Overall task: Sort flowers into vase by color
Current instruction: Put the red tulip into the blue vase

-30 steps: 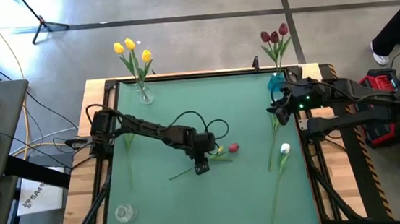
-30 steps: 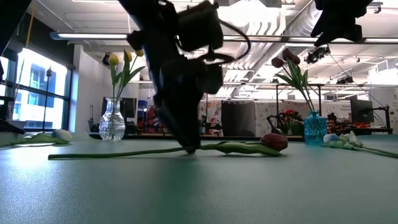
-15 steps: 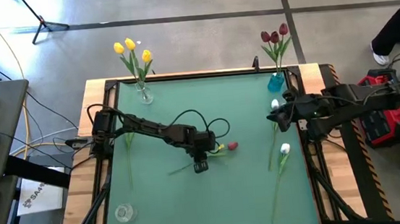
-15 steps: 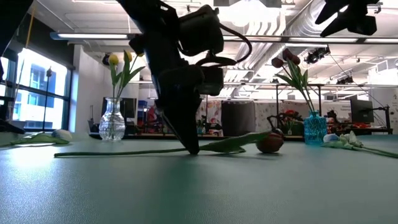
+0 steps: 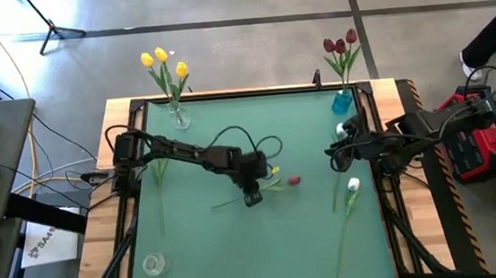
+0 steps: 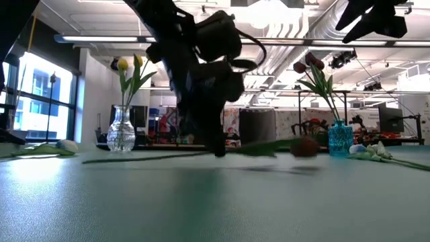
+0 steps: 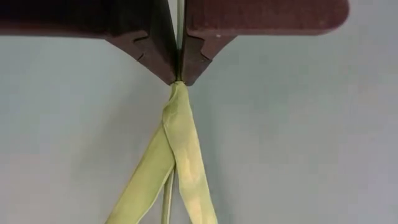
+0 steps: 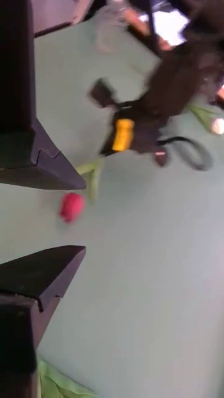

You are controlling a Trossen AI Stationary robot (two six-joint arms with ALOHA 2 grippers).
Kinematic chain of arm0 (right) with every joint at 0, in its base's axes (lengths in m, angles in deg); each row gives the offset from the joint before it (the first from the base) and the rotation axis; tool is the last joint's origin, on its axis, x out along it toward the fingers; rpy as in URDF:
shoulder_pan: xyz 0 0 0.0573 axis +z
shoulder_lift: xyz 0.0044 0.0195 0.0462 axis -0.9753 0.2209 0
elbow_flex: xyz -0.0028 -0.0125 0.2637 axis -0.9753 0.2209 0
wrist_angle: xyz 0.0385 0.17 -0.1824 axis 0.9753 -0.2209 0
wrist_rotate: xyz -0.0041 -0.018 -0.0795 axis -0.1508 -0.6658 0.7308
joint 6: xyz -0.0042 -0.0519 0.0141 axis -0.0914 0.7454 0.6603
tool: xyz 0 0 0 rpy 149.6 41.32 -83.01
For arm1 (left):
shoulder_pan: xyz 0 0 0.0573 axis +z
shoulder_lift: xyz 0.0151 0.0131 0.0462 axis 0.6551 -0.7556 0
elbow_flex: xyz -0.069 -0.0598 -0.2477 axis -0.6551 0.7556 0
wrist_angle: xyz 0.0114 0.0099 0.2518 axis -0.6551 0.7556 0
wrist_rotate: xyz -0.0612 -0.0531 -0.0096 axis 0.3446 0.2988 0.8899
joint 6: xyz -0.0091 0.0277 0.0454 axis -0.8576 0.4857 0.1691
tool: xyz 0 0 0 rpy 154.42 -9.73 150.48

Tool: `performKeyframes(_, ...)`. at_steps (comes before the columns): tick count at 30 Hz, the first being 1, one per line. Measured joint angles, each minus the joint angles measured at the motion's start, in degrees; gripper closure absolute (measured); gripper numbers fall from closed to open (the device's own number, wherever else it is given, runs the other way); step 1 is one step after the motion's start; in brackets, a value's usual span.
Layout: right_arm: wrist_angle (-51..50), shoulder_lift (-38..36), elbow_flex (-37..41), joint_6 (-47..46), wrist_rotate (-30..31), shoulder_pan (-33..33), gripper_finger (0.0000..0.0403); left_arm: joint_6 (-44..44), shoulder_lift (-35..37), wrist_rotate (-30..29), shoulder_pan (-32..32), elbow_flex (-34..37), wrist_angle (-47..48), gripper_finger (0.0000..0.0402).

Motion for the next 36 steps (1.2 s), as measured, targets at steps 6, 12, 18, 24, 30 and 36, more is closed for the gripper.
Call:
performKeyframes(6, 1.05, 0.0, 0.04, 3.09, -3.82, -0.14, 0.0258, -0.4, 3.24, 0.43, 3.62, -0.13, -3.75, 0.0401)
performKeyframes(12, 8.92, -2.21, 0.04, 5.57, -4.95, -0.14, 0.0258, -1.71, 6.78, 2.28, 7.21, -0.15, -9.75, 0.0401)
performKeyframes(18, 13.21, -3.16, 0.04, 6.08, 1.4, -0.14, 0.0258, -3.66, 10.08, 2.48, 9.09, -0.17, -19.12, 0.0401)
performKeyframes(24, 17.08, -3.35, 0.04, 3.32, 10.01, -0.16, 0.0253, -6.97, 11.66, 2.46, 10.09, -0.2, -28.62, 0.0401)
performKeyframes(30, 24.47, -2.94, 0.04, 7.95, 10.8, -1.17, 0.0239, -12.51, 11.67, 2.39, 10.46, -0.22, -43.53, 0.0401)
performKeyframes(36, 29.82, -1.9, 0.04, 13.09, 8.18, -3.03, 0.0235, -15.85, 11.69, 4.75, 10.43, -0.22, -55.45, 0.0401)
